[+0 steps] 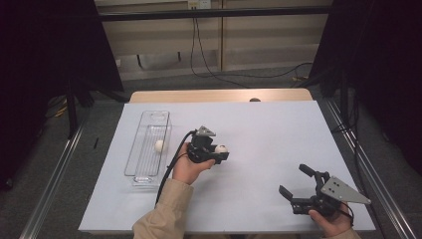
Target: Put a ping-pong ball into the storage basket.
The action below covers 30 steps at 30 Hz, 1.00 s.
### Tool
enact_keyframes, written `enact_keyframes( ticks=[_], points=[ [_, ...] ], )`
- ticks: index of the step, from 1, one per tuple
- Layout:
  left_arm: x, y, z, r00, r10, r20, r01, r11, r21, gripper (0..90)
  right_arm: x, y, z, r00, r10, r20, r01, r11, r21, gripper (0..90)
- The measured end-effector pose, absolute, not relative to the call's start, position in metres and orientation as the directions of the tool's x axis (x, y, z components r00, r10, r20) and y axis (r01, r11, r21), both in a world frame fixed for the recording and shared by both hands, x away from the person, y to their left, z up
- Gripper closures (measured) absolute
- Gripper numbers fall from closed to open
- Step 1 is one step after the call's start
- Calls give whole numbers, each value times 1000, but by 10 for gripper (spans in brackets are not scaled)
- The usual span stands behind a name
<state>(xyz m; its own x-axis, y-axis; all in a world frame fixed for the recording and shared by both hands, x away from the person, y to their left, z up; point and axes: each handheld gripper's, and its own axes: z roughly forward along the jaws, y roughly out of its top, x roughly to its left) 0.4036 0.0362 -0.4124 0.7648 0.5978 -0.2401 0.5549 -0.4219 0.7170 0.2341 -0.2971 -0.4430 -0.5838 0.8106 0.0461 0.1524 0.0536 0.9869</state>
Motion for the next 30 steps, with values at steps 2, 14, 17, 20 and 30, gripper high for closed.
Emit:
enact_keyframes(
  ticks=[2,14,17,20,30],
  points=[
    [404,37,-412,764,598,-241,555,-419,719,510,234,-297,-443,-584,810,47,152,53,987,26],
    [405,44,-409,760,603,-244,563,-422,711,509,234,-297,-443,-584,810,46,152,53,987,26],
    [405,44,-409,757,606,-246,565,-418,711,509,234,-297,-443,-584,810,46,152,54,987,26],
    [406,46,-409,757,606,-245,567,-422,708,509,234,-297,-443,-584,810,46,152,53,987,26],
    [407,52,-407,749,615,-248,575,-416,705,509,234,-297,-443,-584,811,46,152,53,987,26]
  ],
)
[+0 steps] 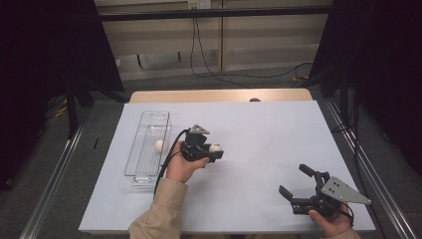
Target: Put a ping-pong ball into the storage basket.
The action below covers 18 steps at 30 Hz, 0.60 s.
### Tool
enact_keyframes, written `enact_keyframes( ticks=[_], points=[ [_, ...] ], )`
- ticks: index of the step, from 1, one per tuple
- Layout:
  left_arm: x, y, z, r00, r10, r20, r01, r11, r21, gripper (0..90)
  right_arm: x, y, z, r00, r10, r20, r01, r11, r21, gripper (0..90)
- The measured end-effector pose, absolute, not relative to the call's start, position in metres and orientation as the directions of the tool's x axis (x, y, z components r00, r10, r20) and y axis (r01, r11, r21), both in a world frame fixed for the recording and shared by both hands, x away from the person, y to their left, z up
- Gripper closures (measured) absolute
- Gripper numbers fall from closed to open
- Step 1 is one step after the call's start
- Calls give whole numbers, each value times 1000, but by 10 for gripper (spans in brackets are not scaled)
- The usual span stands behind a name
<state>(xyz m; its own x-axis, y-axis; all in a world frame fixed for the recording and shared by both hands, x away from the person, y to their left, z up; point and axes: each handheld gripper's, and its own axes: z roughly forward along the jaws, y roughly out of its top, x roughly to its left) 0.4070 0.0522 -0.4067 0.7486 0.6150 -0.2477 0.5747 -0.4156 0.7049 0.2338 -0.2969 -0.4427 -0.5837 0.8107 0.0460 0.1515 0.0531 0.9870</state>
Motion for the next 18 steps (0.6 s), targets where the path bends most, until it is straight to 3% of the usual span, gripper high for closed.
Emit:
enact_keyframes(
  ticks=[18],
  points=[
    [409,65,-401,734,631,-251,582,-395,711,510,234,-297,-443,-585,810,45,151,54,987,26]
  ],
)
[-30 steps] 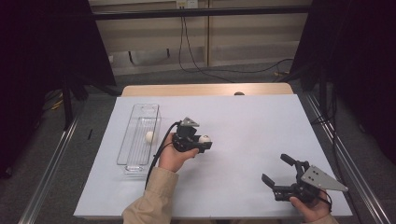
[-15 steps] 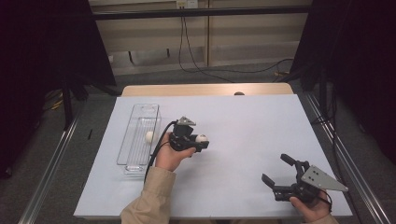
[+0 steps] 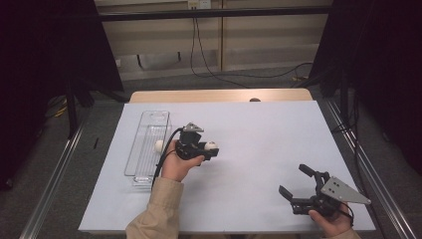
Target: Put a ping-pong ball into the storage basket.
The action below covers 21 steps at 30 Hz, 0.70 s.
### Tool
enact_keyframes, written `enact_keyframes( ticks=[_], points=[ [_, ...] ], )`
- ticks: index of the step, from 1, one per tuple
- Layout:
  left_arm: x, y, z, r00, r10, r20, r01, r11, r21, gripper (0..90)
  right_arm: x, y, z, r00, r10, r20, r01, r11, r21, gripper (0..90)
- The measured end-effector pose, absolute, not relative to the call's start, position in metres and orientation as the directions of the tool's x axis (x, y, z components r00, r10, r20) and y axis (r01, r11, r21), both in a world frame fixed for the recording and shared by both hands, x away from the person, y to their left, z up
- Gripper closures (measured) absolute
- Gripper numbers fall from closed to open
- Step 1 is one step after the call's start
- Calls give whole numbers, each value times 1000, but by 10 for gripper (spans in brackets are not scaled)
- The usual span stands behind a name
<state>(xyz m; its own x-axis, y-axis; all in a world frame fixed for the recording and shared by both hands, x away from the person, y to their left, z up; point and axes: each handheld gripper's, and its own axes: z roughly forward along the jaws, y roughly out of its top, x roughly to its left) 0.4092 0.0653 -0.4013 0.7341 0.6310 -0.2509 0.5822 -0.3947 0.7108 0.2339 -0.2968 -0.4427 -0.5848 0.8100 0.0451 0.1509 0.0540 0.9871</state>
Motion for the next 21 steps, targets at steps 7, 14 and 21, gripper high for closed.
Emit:
enact_keyframes(
  ticks=[7,14,21],
  points=[
    [410,70,-400,725,641,-253,587,-382,713,510,234,-297,-443,-585,810,46,151,53,987,26],
    [410,74,-399,719,645,-260,592,-371,716,509,234,-297,-443,-585,810,46,152,54,987,26],
    [411,77,-398,719,646,-256,591,-374,715,510,234,-297,-443,-584,810,46,152,53,987,26]
  ],
)
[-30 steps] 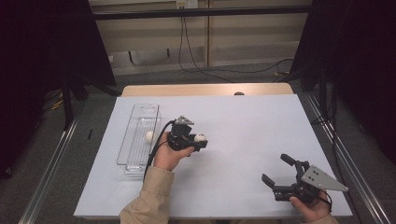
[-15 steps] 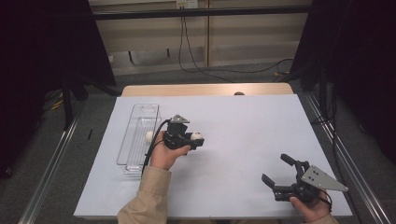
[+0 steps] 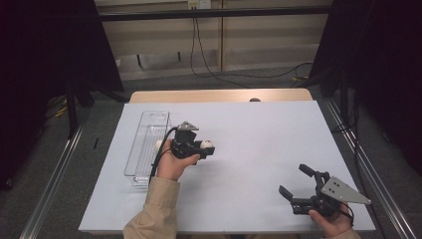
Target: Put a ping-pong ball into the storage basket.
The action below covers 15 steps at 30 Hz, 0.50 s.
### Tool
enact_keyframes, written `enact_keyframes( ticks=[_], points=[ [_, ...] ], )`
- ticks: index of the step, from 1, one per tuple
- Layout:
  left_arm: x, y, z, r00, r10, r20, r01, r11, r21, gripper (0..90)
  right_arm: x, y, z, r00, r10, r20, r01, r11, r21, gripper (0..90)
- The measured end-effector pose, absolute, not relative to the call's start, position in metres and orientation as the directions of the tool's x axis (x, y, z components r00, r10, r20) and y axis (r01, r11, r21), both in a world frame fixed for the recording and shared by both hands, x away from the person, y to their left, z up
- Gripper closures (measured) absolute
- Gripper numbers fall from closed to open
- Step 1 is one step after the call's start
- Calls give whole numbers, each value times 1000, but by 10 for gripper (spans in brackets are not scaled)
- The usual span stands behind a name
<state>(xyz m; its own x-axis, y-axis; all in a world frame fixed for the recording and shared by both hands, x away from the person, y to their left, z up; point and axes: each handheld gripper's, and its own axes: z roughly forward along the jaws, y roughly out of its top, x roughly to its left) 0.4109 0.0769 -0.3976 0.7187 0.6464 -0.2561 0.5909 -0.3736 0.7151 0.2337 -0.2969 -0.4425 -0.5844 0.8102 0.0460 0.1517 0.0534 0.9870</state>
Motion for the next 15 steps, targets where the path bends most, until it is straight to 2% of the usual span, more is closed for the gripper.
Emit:
enact_keyframes(
  ticks=[15],
  points=[
    [412,85,-396,704,664,-251,599,-367,712,510,234,-297,-443,-585,810,46,151,53,987,26]
  ],
)
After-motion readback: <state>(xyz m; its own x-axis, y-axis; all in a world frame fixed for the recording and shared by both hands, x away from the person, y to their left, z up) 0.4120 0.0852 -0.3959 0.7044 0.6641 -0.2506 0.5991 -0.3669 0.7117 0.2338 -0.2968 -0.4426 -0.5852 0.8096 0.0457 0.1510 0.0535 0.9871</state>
